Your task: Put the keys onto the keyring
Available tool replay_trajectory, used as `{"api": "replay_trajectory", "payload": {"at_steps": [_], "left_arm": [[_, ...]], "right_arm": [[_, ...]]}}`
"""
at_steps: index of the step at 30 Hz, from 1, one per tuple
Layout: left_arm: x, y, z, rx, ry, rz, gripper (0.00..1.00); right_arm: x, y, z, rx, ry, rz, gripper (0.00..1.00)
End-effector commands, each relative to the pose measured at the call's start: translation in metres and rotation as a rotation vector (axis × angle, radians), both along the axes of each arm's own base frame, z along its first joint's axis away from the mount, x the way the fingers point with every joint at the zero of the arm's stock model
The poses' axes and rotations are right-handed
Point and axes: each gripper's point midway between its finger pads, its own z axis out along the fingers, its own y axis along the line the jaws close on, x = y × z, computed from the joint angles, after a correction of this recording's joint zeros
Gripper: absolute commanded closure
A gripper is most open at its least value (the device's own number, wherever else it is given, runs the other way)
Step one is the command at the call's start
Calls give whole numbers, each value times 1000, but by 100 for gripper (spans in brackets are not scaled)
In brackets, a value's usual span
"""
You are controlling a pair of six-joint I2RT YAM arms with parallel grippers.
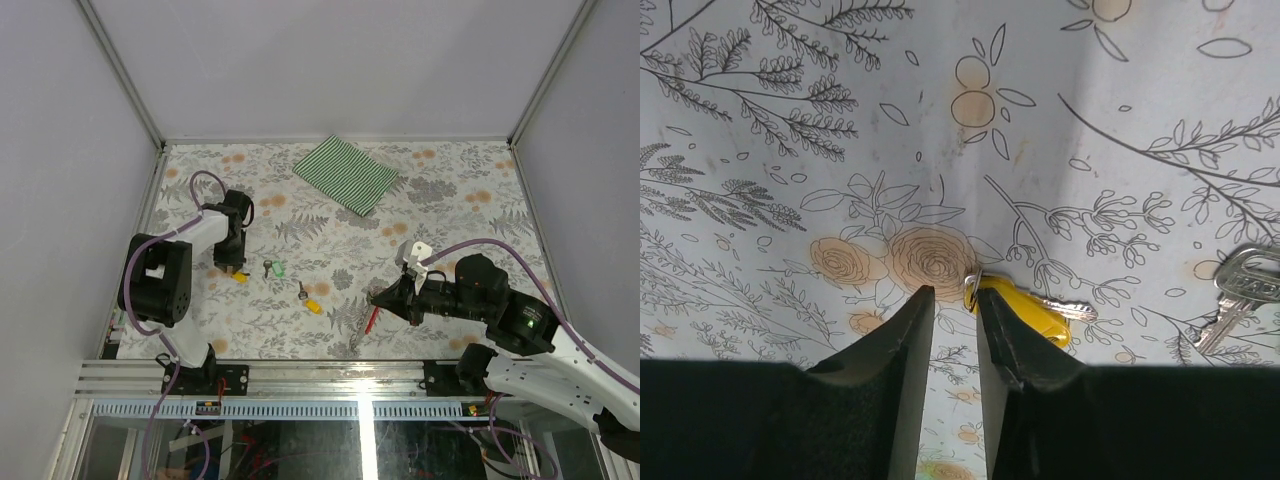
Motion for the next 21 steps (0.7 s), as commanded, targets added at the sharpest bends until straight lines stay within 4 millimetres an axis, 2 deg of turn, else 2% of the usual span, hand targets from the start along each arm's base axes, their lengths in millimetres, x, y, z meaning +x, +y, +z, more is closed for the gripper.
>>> {"api": "replay_trajectory", "payload": {"at_steps": [1,9,12,16,21], "left_arm": [[6,-2,0,-21,3,-12,76],[5,-3,-3,-28,14,-20,99],[7,-6,2,-44,-7,-31,100],[13,-18,24,-120,-95,-95,100],[20,-48,81,-291,-315,-220,100]], "right_arm": [[-1,8,21,76,-32,25,100],[-1,9,22,72,-31,28,100],[2,6,24,69,-37,2,100],[7,1,31,64,-47,-37,100],[11,-2,40,68,-51,-72,100]]}}
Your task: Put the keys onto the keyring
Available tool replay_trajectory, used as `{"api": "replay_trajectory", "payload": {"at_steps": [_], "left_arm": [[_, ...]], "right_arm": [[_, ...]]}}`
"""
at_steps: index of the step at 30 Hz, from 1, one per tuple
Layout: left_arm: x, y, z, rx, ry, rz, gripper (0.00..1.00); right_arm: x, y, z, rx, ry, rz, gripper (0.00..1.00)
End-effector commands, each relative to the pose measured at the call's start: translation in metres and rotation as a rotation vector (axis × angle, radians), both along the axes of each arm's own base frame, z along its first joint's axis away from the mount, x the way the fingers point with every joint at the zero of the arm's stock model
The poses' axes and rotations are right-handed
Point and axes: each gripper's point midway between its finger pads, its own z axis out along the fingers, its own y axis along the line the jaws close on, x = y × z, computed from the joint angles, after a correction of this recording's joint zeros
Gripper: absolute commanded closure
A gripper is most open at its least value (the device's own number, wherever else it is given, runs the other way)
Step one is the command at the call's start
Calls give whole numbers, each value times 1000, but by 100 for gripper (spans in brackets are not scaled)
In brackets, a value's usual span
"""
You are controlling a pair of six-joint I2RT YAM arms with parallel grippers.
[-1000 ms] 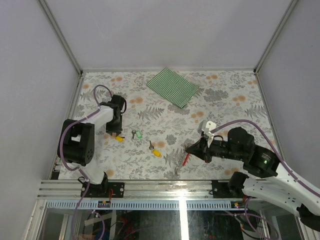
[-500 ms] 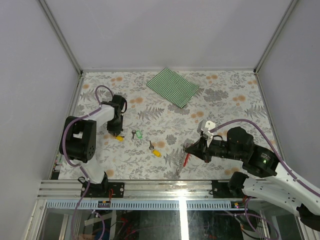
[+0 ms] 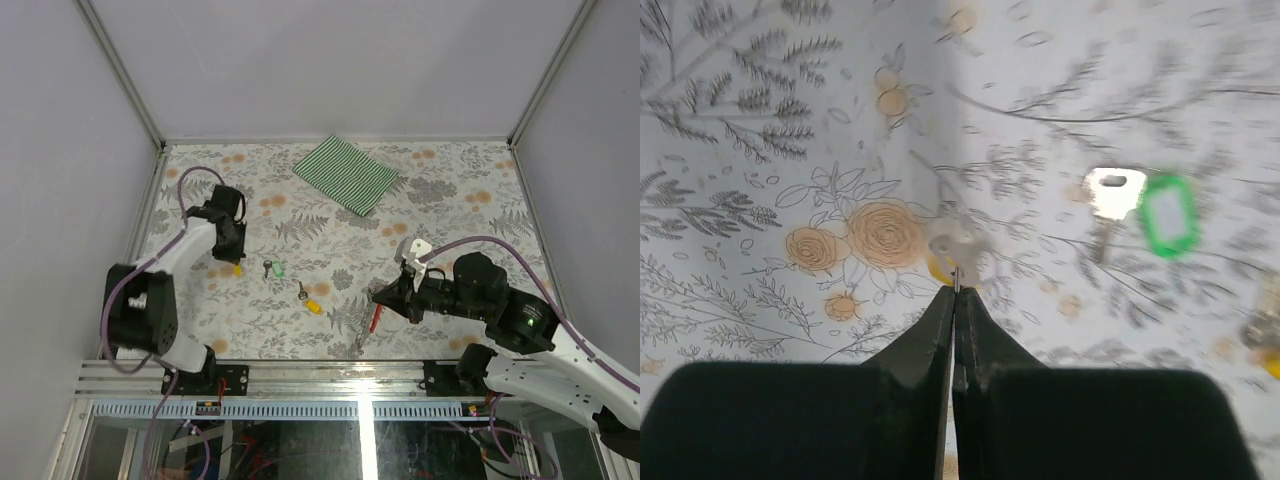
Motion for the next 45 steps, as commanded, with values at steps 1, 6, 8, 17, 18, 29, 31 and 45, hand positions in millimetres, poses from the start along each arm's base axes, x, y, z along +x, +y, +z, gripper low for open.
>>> {"api": "replay_trajectory", "payload": {"at_steps": [1,6,8,17,18,29,31,45], "left_arm": [[16,-34,64,-193,-265,-152,100],[13,-67,138,-360,-552,-322,100],[6,-81,164,-423,-644,-385,100],[-52,-142,247,-707,-837,-643,100],[-59,-150,253,-739,-845,-674,100],[-135,-199,320,-984,-940,-1033,100],[-146,-206,324,-1024,-922,-1091,100],[-182,-244,338,-1178,-846,-1222,100]], "right_arm": [[8,0,43,90,-58,-51,100],[16,1,59,140,-96,-86,100],[19,2,66,170,-133,-89,100],[16,7,113,344,-396,-14,100],[14,7,116,347,-429,2,100],[1,2,143,410,-727,93,100],[2,1,143,390,-772,97,100],[9,2,140,264,-996,135,100]]}}
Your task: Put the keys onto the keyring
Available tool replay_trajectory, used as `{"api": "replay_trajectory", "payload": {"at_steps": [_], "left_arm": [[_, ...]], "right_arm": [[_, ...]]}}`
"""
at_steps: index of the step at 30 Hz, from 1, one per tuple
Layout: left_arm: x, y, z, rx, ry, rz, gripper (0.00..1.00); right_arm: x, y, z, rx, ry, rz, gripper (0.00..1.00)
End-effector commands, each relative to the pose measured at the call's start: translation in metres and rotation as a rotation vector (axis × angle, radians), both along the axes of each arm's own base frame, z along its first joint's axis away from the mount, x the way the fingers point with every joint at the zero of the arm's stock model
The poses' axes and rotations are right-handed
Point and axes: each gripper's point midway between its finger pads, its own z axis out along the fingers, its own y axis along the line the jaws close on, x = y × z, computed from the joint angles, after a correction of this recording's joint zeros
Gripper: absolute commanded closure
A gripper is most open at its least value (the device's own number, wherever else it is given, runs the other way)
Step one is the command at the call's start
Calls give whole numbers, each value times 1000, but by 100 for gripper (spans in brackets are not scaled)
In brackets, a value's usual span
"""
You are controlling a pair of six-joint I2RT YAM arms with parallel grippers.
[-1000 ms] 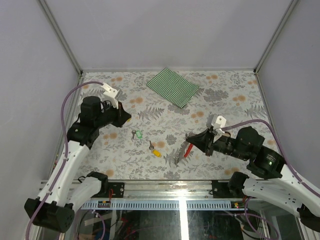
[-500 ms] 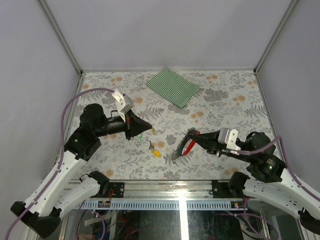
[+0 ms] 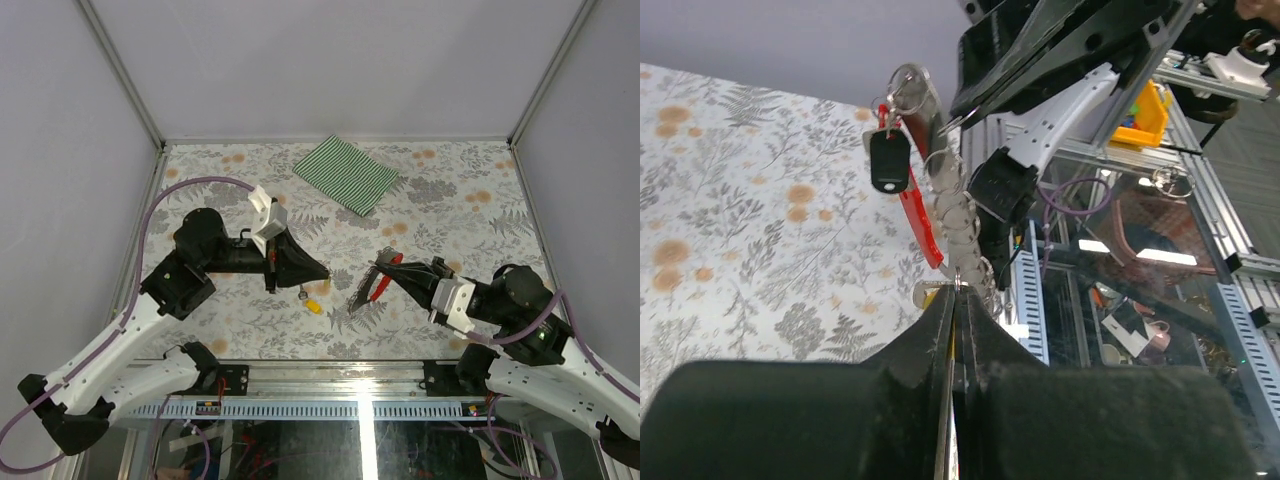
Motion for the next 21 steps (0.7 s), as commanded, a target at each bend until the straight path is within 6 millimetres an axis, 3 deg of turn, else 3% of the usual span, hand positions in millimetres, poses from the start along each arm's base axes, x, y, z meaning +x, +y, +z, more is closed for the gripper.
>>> {"api": "replay_trajectory", "payload": {"at_steps": [1,9,21], "left_arm": [[-7,-11,27,-89,-38,-41,100],[0,-26,29,-92,19,-26,100],[-9,-35,34,-101,20,-63,100]], "right_arm": [[-4,-1,26,26,-137,11,100],[-3,6,19,-30,-201,27,100],[-6,17,21,-35,-252,79,100]]}}
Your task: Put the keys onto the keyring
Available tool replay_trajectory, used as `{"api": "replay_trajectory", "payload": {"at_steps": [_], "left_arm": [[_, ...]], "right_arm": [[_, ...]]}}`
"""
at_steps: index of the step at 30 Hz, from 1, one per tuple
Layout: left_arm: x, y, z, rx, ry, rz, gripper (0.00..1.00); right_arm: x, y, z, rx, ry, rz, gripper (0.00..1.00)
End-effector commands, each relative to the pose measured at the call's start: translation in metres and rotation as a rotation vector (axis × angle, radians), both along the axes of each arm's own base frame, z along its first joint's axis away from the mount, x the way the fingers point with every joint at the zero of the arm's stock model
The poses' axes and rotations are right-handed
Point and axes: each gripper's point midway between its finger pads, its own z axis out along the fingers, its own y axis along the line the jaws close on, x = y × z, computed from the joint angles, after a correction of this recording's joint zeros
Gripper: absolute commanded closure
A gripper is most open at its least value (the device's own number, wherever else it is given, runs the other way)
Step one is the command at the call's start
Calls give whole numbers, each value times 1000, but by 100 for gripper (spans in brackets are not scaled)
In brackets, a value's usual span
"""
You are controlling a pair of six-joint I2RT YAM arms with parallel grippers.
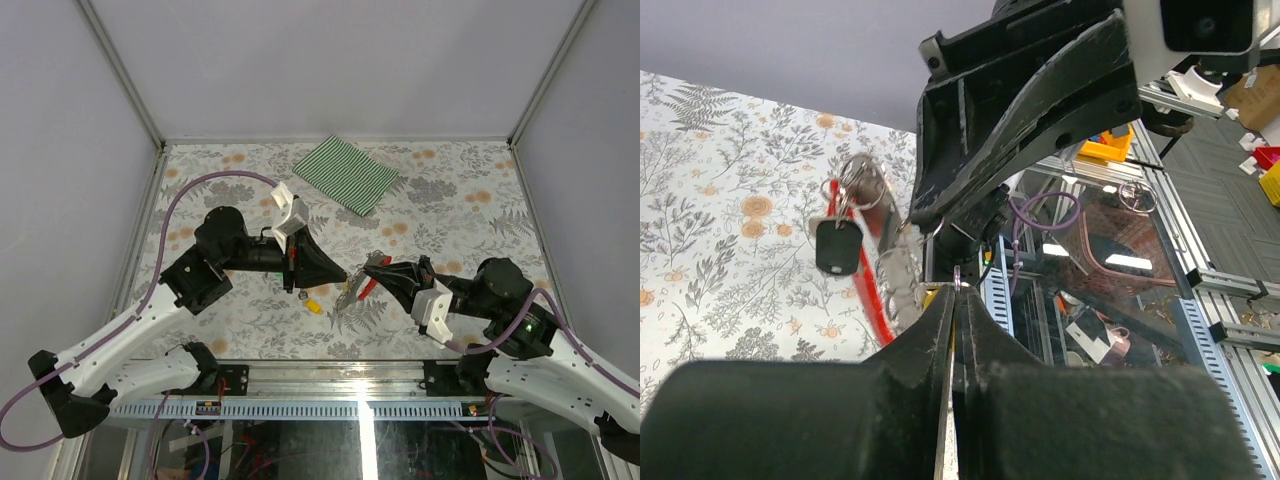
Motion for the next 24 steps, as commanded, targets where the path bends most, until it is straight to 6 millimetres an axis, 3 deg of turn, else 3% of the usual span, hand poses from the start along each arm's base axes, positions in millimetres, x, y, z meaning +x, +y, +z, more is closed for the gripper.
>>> {"api": "replay_trajectory", "payload": {"at_steps": [1,24], "left_arm": [[-3,-4,33,-84,-62,-8,100],[4,-9,31,-78,-53,27,100]], "right_arm": [[-9,2,39,92,-96,47,100],[-13,6,47,140,-94,74,100]]}}
